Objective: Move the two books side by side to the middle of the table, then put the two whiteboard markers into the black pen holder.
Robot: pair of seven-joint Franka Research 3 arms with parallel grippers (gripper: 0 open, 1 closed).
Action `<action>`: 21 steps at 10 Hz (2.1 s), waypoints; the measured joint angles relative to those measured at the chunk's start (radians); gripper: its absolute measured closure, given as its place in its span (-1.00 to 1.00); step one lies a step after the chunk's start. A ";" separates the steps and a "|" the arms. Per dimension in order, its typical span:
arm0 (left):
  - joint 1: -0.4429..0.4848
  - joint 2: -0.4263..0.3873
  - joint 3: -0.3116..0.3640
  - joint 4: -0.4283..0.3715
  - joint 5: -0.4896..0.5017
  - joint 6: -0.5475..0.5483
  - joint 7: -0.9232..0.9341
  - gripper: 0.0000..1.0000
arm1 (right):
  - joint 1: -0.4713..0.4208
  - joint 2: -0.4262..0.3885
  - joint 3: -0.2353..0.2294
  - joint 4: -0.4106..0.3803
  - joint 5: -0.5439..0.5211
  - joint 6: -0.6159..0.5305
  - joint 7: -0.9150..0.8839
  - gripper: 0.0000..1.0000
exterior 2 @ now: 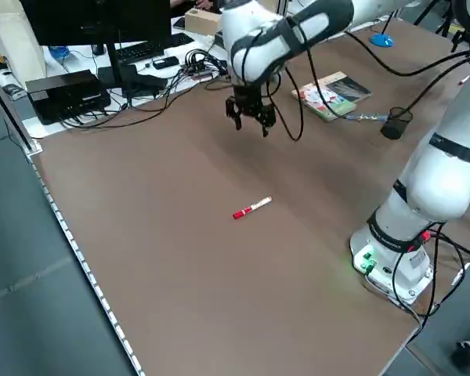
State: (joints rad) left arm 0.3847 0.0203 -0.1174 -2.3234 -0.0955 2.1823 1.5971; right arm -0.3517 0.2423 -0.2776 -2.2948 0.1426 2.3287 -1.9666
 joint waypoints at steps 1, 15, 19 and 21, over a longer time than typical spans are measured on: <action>0.057 -0.002 0.000 -0.049 0.001 0.065 0.110 -0.86 | -0.011 0.019 0.000 -0.004 -0.002 0.004 -0.064 -0.96; 0.261 0.164 -0.005 -0.365 0.028 0.692 0.548 -0.37 | -0.177 0.022 0.015 -0.203 -0.014 0.193 -0.400 -0.07; 0.308 0.165 -0.006 -0.380 0.029 0.697 0.583 -0.27 | -0.168 0.019 0.023 -0.202 -0.026 0.202 -0.402 0.66; 0.310 0.163 -0.007 -0.380 0.029 0.701 0.586 -0.15 | -0.158 0.019 0.023 -0.202 -0.028 0.202 -0.404 0.66</action>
State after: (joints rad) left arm 0.6944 0.1835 -0.1249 -2.7032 -0.0667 2.8832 2.1833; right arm -0.5093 0.2617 -0.2544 -2.4970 0.1145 2.5304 -2.3705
